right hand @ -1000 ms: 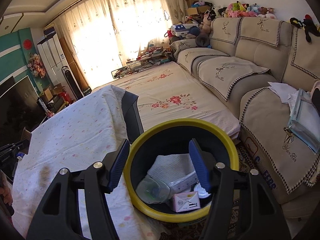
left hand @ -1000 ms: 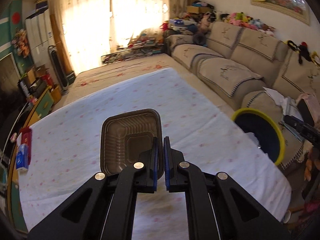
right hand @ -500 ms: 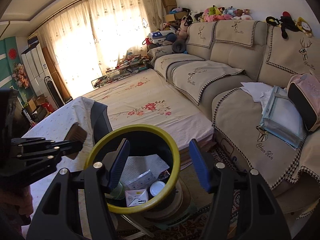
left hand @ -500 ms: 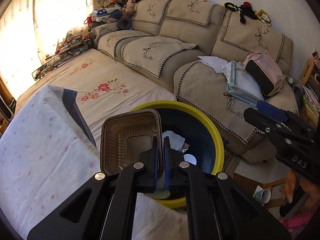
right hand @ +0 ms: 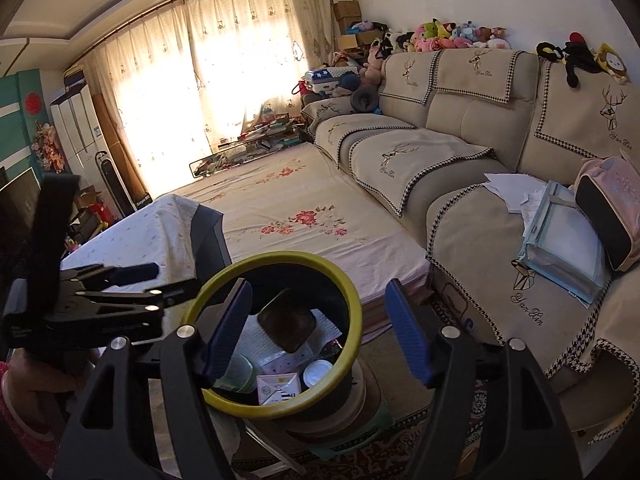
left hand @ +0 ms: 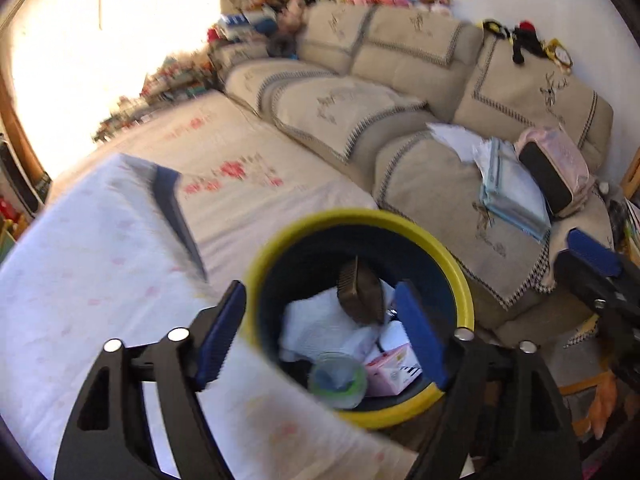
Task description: Collect trash
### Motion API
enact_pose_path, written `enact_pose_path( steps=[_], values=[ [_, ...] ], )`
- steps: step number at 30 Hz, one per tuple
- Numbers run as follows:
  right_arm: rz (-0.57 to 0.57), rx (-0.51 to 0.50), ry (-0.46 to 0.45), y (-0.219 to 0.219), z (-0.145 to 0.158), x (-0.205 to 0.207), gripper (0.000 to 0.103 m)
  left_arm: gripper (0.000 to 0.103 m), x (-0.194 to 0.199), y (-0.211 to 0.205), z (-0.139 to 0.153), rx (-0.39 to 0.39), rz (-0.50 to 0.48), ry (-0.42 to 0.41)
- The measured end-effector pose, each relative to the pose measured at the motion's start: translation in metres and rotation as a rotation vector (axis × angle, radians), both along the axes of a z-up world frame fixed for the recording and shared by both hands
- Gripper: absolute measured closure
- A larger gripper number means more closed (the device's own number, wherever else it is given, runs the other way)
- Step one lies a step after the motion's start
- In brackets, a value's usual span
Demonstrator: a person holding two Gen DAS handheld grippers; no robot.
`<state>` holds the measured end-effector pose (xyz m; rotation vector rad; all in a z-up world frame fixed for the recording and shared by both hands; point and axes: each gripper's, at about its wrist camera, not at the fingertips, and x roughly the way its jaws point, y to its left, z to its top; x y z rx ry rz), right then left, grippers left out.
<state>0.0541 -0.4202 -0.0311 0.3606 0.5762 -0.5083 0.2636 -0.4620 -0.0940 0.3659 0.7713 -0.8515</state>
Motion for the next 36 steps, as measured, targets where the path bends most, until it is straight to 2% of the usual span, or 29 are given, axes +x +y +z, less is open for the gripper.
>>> enact_pose_path(
  steps=[2, 5, 11, 15, 19, 23, 27, 36],
  values=[
    [0.038, -0.001, -0.012, 0.012, 0.005, 0.003, 0.035, 0.011, -0.014, 0.036, 0.022, -0.050, 0.053, -0.071],
    [0.119, -0.013, -0.023, 0.037, 0.013, 0.011, 0.031, 0.005, -0.033, 0.100, 0.050, -0.131, 0.142, -0.123],
    [0.313, -0.039, -0.042, 0.105, 0.025, 0.025, 0.020, 0.005, -0.069, 0.228, 0.094, -0.204, 0.371, -0.213],
    [0.408, -0.057, -0.065, 0.144, 0.035, 0.025, 0.009, 0.005, -0.093, 0.311, 0.111, -0.194, 0.557, -0.304],
    [0.430, -0.100, -0.087, 0.164, 0.048, 0.014, 0.007, 0.005, -0.122, 0.373, 0.117, -0.189, 0.685, -0.343],
    [0.421, -0.129, -0.122, 0.172, 0.065, -0.003, 0.007, 0.005, -0.152, 0.408, 0.121, -0.209, 0.755, -0.355],
    [0.401, -0.162, -0.146, 0.176, 0.079, -0.020, 0.007, 0.005, -0.181, 0.424, 0.124, -0.234, 0.777, -0.380],
    [0.378, -0.176, -0.143, 0.173, 0.087, -0.045, 0.007, 0.005, -0.224, 0.412, 0.130, -0.240, 0.783, -0.412]
  ],
)
